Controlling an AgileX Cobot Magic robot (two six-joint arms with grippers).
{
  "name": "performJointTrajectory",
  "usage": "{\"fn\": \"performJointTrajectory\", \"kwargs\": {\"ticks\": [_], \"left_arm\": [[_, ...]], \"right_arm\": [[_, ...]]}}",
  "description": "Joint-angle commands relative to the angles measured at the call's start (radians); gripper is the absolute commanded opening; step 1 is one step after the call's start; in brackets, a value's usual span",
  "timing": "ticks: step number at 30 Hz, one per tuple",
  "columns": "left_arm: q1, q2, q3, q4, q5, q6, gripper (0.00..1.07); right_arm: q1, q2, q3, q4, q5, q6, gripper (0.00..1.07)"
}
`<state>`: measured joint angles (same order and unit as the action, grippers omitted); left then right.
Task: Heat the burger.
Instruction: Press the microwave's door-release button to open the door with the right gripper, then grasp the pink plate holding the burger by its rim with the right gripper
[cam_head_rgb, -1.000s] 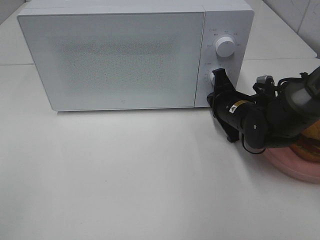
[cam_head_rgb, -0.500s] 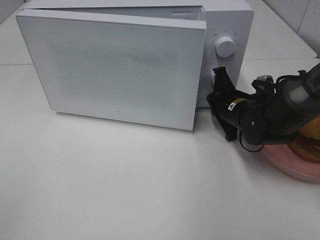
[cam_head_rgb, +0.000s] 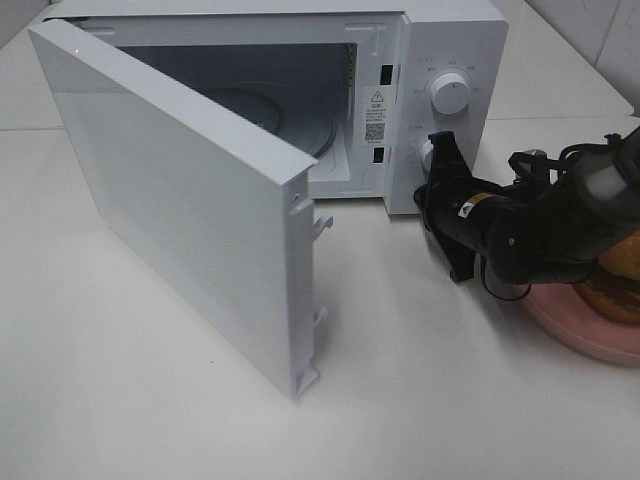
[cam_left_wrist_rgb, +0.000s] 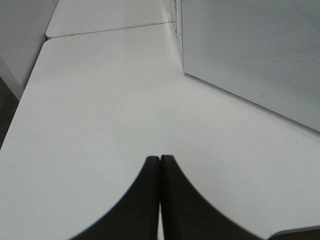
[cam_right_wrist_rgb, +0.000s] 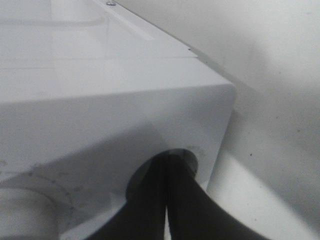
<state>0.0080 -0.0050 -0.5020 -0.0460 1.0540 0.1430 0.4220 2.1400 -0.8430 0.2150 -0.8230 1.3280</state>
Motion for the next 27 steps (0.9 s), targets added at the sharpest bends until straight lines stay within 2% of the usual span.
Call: {"fn": "performJointTrajectory", "kwargs": {"ticks": [1,6,8,14,27], "left_arm": [[0.001,-0.022,0.004,0.002,-0.013,-0.007,0.00],[0.001,-0.022,0.004,0.002,-0.013,-0.007,0.00],[0.001,-0.022,0.004,0.002,-0.013,-0.007,0.00],[0.001,-0.022,0.004,0.002,-0.013,-0.007,0.00],[0.001,-0.021,0.004,0.002,-0.013,-0.008,0.00]], "right_arm": [[-0.003,-0.061,0.014,-0.086,-0.080,-0.002,0.00],[-0.003,-0.117,0.088,-0.174,-0.072,-0.003,0.02],[-0.003,-0.142,0.133,-0.247,-0.073,-0.006,0.03],[-0.003,-0.179,0.193,-0.327,-0.072,-0.052,0.05],[-0.003,-0.228,0.221,-0.503,-0.070,-0.563,0.09]]}}
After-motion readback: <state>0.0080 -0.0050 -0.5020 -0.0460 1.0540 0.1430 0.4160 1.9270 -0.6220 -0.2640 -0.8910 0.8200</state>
